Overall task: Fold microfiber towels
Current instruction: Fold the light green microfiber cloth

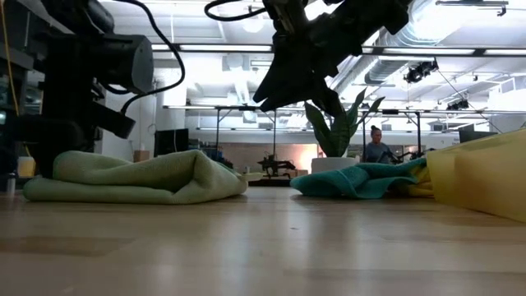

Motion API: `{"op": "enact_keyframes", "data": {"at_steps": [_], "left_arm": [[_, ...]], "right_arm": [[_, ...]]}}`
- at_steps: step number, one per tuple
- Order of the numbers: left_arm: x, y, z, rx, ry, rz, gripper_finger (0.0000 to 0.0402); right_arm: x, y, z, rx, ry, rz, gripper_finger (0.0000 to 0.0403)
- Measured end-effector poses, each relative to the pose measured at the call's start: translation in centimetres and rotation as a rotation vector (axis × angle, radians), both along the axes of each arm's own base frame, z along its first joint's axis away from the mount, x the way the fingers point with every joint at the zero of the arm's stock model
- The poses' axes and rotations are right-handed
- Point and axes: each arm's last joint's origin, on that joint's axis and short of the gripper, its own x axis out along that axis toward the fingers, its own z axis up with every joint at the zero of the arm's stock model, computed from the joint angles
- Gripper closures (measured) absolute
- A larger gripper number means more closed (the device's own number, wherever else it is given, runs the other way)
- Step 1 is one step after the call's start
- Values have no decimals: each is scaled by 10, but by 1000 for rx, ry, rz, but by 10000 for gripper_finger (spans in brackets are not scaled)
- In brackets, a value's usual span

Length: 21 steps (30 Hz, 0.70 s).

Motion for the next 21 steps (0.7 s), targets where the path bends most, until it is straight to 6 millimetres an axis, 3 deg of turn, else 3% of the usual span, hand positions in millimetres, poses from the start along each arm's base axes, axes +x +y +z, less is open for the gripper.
{"op": "enact_keyframes", "data": {"at_steps": [4, 9, 11, 17, 21], "left_arm": [[0, 0, 0, 0, -5, -22, 300], [4, 0, 5, 6, -50, -22, 391], [7, 3, 12, 73, -87, -21, 391], [15, 6, 36, 64, -140, -76, 400], [16, 11, 39, 73, -125, -113, 401]], "right_arm": [[0, 0, 0, -6, 0, 5, 334], [0, 0, 0, -14, 0, 12, 334], [0, 0, 0, -14, 0, 12, 334], [0, 0, 0, -13, -2, 13, 334], [0, 0, 0, -12, -4, 13, 334]]}}
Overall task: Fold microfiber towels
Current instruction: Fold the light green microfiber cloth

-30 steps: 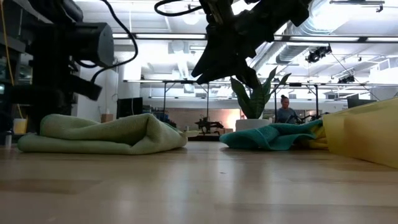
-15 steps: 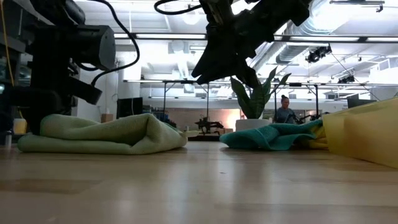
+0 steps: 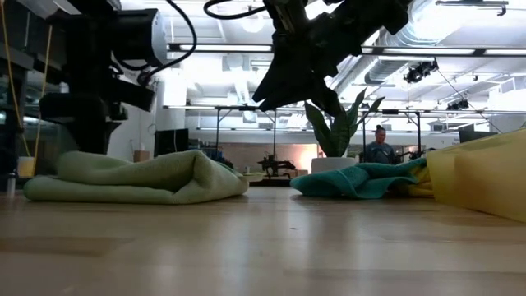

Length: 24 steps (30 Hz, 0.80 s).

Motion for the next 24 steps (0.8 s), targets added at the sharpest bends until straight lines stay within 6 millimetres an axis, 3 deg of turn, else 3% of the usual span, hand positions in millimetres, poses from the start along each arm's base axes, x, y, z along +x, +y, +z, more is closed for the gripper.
{"op": "enact_keyframes", "data": {"at_steps": [12, 20, 24], "left_arm": [[-5, 27, 1, 63, 9, 106, 402], [-11, 26, 2, -198, -17, 207, 400], [-13, 27, 2, -280, -14, 227, 375]], "right_arm": [[0, 0, 0, 21, -4, -15, 334], [0, 0, 0, 21, -4, -15, 334], [0, 0, 0, 21, -4, -16, 334]]}}
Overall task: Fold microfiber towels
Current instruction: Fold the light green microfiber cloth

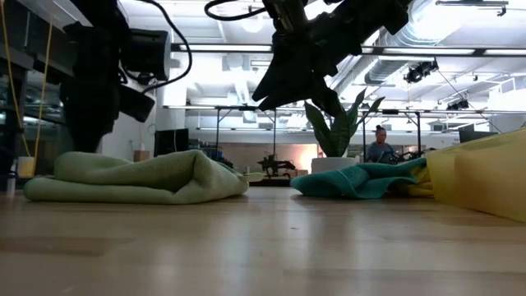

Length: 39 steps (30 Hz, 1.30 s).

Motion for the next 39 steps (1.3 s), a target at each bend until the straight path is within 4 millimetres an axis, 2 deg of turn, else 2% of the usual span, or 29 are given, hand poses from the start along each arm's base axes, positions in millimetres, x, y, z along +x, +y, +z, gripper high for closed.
{"op": "enact_keyframes", "data": {"at_steps": [7, 10, 14, 17, 21, 27, 32, 39], "left_arm": [[6, 10, 10, -87, 32, -103, 277], [13, 14, 11, -92, 29, -286, 235], [11, 13, -4, -139, 68, -581, 205], [4, 11, -19, -150, 149, -679, 201], [2, 12, -30, -90, 185, -711, 208], [5, 12, -34, -40, 133, -718, 226], [9, 9, -34, -70, 73, -700, 236], [9, 8, -36, -38, 74, -697, 254]], "right_arm": [[0, 0, 0, 0, 0, 0, 334], [0, 0, 0, 1, 0, -1, 334], [0, 0, 0, 2, -1, -2, 334], [0, 1, 0, 5, 0, -2, 334], [0, 2, 0, 12, -1, -13, 334], [0, 2, 0, 10, -1, -15, 334], [0, 2, 0, 7, -1, -15, 334], [0, 2, 0, 5, -1, -17, 334]]}}
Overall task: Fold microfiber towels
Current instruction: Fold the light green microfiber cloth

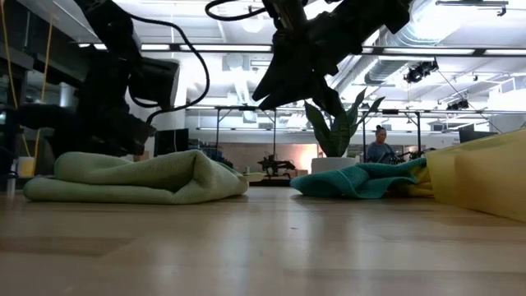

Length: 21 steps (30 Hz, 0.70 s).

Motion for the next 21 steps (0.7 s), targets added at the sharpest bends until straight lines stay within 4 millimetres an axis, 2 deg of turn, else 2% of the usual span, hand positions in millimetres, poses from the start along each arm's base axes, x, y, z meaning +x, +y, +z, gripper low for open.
{"op": "enact_keyframes", "data": {"at_steps": [3, 10, 16, 21], "left_arm": [[-1, 0, -1, 28, 10, -2, 283], [-1, 1, -2, 45, 12, -10, 392], [-8, -1, 1, 28, 47, -9, 396], [-9, -1, 13, 74, -16, -11, 398]], "right_arm": [[0, 0, 0, -8, -1, -11, 334], [0, 0, 0, -8, -1, -14, 334], [0, 0, 0, -4, -2, -16, 334], [0, 0, 0, -4, -2, -17, 334]]}}
